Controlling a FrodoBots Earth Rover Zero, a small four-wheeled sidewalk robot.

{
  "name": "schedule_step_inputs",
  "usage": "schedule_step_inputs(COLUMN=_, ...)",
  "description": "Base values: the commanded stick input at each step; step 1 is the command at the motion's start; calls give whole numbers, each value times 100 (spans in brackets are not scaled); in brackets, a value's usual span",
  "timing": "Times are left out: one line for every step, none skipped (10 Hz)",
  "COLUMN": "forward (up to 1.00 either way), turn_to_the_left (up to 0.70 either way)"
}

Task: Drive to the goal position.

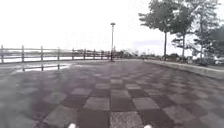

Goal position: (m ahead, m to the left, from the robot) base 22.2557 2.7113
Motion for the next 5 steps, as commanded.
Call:
schedule_step_inputs(forward=85, turn_to_the_left=-12)
schedule_step_inputs(forward=85, turn_to_the_left=-1)
schedule_step_inputs(forward=85, turn_to_the_left=1)
schedule_step_inputs(forward=85, turn_to_the_left=1)
schedule_step_inputs(forward=85, turn_to_the_left=1)
